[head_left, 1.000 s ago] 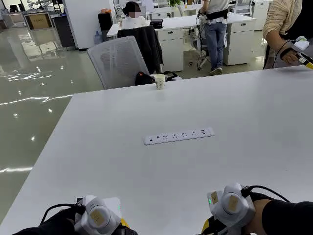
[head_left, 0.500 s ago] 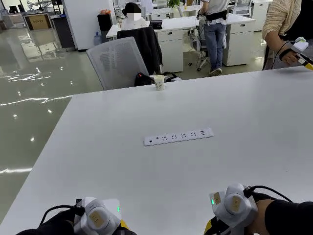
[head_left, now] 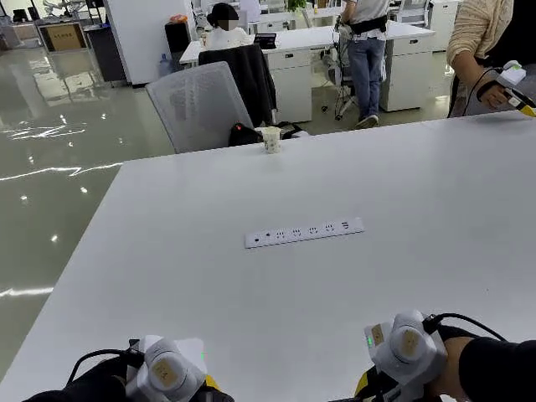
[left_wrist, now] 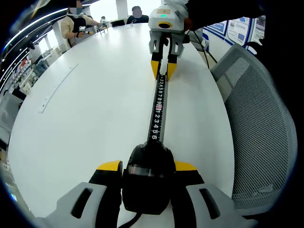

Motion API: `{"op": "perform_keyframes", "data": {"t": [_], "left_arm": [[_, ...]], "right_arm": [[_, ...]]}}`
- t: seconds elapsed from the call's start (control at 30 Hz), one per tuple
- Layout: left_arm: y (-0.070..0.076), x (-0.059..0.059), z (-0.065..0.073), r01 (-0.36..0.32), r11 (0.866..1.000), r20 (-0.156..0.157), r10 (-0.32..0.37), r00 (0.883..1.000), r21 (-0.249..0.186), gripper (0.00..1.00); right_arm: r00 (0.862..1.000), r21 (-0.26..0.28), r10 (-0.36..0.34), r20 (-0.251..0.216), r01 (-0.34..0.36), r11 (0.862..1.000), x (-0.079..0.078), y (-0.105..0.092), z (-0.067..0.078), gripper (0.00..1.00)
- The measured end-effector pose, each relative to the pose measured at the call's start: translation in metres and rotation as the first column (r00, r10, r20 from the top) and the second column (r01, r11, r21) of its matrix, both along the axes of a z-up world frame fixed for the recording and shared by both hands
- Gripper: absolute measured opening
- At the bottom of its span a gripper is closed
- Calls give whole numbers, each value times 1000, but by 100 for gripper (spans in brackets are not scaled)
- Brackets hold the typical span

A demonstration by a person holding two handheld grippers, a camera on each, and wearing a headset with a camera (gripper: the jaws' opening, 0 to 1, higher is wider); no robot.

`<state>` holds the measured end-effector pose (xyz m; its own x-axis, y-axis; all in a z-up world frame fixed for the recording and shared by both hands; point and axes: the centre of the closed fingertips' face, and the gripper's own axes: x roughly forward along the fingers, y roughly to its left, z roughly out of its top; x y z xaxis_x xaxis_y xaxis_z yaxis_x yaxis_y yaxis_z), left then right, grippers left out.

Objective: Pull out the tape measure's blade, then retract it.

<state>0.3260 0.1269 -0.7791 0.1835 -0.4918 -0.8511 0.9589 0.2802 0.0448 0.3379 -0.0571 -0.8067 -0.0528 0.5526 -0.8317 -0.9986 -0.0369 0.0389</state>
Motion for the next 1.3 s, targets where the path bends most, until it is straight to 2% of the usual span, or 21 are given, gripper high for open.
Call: {"op": "perform_keyframes", "data": {"t": [1.3], "left_arm": [[-1,1,1,-2,1000,1,2,1000,-3,35]], "right_arm": [[1000,-12,-14,-11,14,1000,2,-15,0,10]]}}
